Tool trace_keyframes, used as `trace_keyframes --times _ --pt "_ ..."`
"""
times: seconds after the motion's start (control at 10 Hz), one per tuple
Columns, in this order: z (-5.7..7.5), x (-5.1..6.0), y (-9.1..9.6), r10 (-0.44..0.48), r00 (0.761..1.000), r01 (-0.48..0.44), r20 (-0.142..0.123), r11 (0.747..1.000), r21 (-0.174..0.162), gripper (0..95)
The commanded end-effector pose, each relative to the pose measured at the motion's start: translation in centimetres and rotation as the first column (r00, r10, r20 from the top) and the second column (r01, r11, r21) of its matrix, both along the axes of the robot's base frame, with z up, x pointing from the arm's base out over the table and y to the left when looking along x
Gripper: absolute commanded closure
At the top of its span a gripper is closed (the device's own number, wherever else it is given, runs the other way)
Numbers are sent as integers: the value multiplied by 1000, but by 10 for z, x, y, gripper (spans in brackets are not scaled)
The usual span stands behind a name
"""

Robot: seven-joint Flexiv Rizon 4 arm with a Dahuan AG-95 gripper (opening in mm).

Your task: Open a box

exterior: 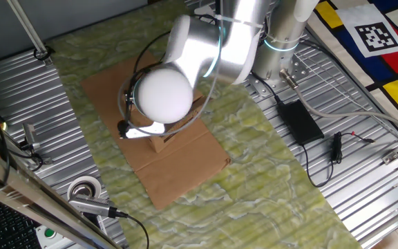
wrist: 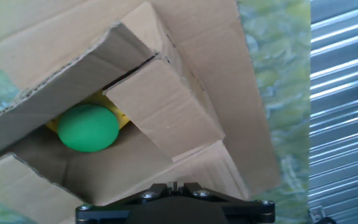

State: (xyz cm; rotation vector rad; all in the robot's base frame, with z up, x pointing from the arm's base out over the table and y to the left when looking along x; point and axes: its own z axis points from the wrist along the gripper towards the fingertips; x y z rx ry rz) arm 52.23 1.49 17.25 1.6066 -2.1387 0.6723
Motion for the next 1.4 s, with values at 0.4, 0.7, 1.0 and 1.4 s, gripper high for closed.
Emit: trace_keyframes --times 0.4,0.7,1.0,1.4 --pt "0 0 0 -238 970 227 56 962 155 950" --pt "0 0 0 -381 921 357 75 906 228 950" --pt "0 0 0 -572 810 533 127 810 245 950" --pt "-2 8 -34 -521 851 482 69 825 295 950"
